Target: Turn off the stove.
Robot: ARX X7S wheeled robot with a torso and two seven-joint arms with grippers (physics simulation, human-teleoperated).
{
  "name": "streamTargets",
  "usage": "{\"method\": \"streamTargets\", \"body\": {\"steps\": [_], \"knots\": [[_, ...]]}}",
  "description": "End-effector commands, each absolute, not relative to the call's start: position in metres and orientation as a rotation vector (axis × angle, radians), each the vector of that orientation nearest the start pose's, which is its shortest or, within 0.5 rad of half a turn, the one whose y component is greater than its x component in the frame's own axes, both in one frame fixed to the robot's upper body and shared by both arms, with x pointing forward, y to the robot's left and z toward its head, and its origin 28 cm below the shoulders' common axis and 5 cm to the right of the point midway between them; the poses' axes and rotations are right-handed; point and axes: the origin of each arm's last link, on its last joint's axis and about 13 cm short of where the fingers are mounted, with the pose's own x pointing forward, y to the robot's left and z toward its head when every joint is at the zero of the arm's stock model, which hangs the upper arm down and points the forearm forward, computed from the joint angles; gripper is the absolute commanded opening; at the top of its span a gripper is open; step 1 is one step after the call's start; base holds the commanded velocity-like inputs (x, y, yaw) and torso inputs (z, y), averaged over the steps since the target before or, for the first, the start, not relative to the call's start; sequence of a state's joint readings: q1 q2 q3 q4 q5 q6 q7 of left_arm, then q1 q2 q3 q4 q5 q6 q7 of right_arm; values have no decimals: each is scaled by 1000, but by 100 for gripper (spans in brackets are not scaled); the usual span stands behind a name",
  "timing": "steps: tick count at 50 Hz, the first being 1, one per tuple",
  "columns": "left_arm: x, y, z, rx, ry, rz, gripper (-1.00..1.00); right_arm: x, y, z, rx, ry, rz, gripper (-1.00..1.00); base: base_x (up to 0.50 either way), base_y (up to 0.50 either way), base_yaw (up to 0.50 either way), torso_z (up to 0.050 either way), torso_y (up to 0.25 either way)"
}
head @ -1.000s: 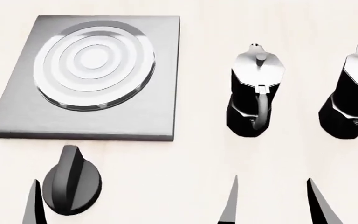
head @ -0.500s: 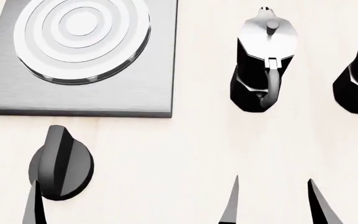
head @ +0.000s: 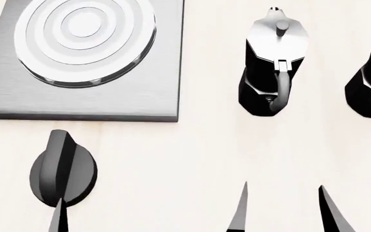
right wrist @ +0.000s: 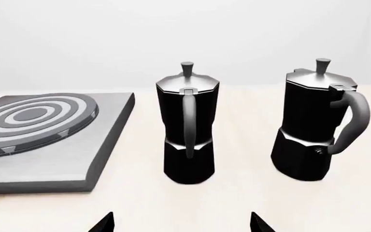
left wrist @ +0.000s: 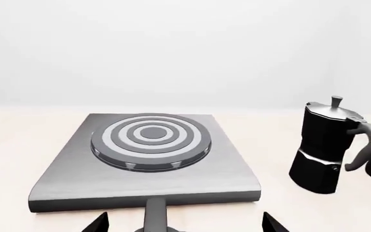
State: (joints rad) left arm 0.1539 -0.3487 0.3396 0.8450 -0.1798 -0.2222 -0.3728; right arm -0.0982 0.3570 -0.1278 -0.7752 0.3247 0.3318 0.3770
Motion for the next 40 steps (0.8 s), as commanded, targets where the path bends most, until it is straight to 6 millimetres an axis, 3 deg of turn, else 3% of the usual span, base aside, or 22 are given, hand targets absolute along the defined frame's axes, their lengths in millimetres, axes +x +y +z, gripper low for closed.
{"method": "streamTargets", "body": {"steps": [1,19,40], "knots": [[141,174,139,-39,-374,-197,100,164,-108,129,26,-260,-8,100,0,0,0,0,0],[179,173,132,-14,-382,-96,100,166,-108,128,25,-251,-7,100,0,0,0,0,0],[211,173,118,0,-340,-74,100,166,-108,127,25,-247,-3,100,0,0,0,0,0]]}}
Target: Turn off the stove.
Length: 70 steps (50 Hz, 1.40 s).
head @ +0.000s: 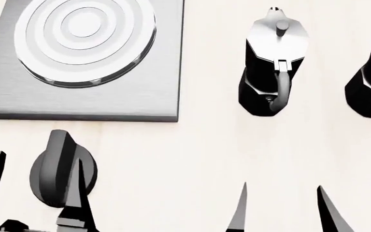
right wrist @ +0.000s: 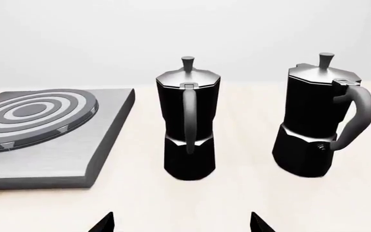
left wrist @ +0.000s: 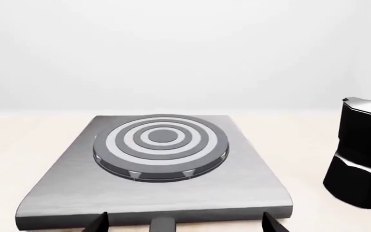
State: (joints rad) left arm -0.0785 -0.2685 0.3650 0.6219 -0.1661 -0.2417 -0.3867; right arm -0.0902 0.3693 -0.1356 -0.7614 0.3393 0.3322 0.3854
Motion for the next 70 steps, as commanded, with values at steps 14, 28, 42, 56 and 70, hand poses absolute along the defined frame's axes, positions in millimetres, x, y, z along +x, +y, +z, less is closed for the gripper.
{"method": "streamTargets", "body": {"steps": [14,28,42,56,70], "knots": [[221,176,109,19,-315,-36,100,166,-108,126,24,-245,-1,100,0,0,0,0,0],[224,176,104,28,-298,-26,100,167,-109,126,24,-246,-2,100,0,0,0,0,0],[224,179,98,32,-279,-11,100,167,-109,126,25,-245,-3,100,0,0,0,0,0],[223,183,97,40,-280,5,100,166,-108,126,20,-242,2,100,0,0,0,0,0],[224,185,91,47,-265,15,100,166,-107,126,19,-239,3,100,0,0,0,0,0]]}}
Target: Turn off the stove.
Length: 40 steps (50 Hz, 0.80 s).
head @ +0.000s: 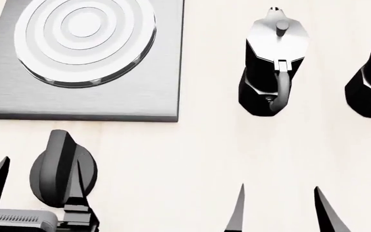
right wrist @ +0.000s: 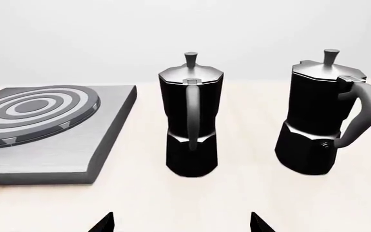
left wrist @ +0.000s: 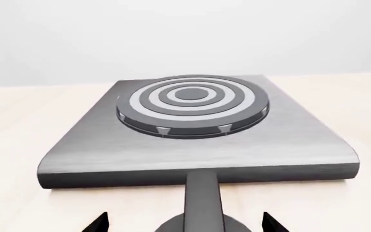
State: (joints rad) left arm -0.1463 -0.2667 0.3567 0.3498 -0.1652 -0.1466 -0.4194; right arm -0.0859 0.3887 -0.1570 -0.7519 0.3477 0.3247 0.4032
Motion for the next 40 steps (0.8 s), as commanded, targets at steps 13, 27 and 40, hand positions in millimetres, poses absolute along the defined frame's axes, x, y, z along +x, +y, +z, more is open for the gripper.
{"method": "streamTargets", "body": {"steps": [13,27,40], "knots": [[227,189,88,43,-247,37,100,166,-107,125,19,-239,3,100,0,0,0,0,0],[229,191,85,44,-235,51,100,166,-108,125,19,-243,2,100,0,0,0,0,0],[229,193,82,42,-221,61,100,166,-108,125,18,-242,1,100,0,0,0,0,0]]}}
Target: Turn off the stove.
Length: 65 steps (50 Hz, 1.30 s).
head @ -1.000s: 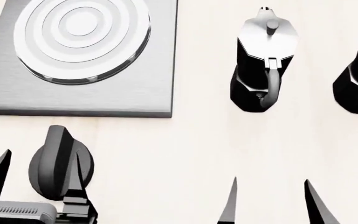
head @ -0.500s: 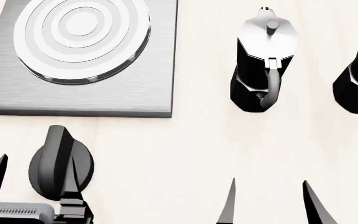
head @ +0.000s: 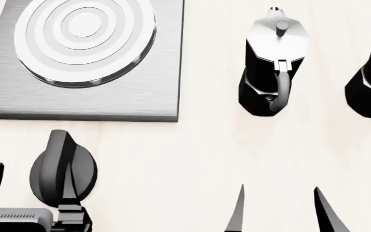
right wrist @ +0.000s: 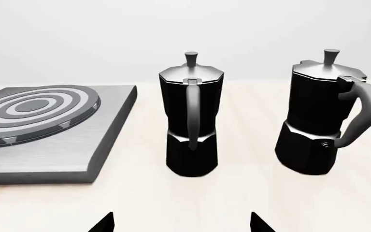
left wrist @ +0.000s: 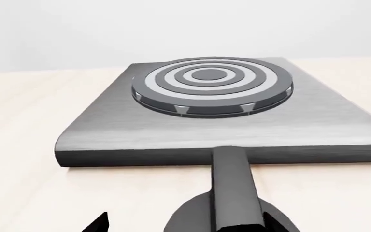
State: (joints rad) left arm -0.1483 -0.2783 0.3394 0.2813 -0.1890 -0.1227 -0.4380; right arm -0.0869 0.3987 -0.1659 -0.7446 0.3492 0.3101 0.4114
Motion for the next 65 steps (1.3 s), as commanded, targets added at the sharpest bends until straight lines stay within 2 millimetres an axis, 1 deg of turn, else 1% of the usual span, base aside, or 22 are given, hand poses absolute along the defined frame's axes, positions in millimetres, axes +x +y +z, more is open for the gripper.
{"method": "streamTargets", "body": {"steps": [1,11,44,65], "knots": [[227,194,81,42,-219,62,100,166,-108,125,17,-242,1,100,0,0,0,0,0],[221,194,79,45,-213,58,100,166,-108,125,18,-245,-1,100,0,0,0,0,0],[215,210,76,38,-197,141,100,166,-107,124,14,-242,3,100,0,0,0,0,0],[214,215,72,35,-181,175,100,166,-107,125,14,-243,3,100,0,0,0,0,0]]}}
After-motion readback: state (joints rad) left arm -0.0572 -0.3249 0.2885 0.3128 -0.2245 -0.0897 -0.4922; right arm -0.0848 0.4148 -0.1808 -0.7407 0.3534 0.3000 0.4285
